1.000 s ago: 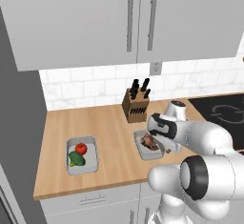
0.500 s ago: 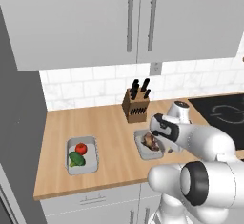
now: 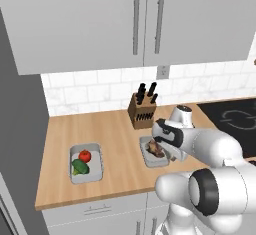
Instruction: Take the meat container that has the steak and place it on the second highest rack of the freezer. Then take the vegetable container that has the tomato and broccoli and place it on the highest rack of the freezer.
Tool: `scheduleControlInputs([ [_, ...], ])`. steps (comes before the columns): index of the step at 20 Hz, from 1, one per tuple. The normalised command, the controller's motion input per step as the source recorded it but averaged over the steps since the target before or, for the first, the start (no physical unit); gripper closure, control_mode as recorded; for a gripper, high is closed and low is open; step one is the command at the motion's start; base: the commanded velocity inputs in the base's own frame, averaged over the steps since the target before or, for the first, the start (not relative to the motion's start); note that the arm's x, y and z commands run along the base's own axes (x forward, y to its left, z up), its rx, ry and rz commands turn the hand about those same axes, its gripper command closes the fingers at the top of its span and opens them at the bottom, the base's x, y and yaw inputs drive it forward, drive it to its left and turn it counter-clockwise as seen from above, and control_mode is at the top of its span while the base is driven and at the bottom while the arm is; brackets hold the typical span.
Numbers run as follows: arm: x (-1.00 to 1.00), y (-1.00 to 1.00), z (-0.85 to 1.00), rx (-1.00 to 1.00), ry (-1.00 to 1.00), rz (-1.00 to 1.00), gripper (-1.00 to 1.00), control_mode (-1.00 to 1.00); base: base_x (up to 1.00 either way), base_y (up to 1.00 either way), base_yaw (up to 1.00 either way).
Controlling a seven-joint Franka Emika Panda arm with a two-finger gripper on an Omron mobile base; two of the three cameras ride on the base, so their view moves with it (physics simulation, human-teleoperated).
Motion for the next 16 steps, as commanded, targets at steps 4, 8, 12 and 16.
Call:
scheduleControlInputs([
  [4, -0.52, 0.13, -0.53, 0.00, 0.00, -0.19, -1.00, -1.00, 0.00, 0.00, 0.00],
  [8, -0.67, 0.05, -0.39, -0.01, 0.00, -0.15, -1.00, -1.00, 0.00, 0.00, 0.00],
  [12, -0.24, 0.23, -0.32, -0.03, 0.00, -0.08, -1.00, -1.00, 0.00, 0.00, 0.00],
  [16, 0.00, 0.33, -0.56, -0.01, 0.00, -0.07, -1.00, -1.00, 0.00, 0.00, 0.00],
])
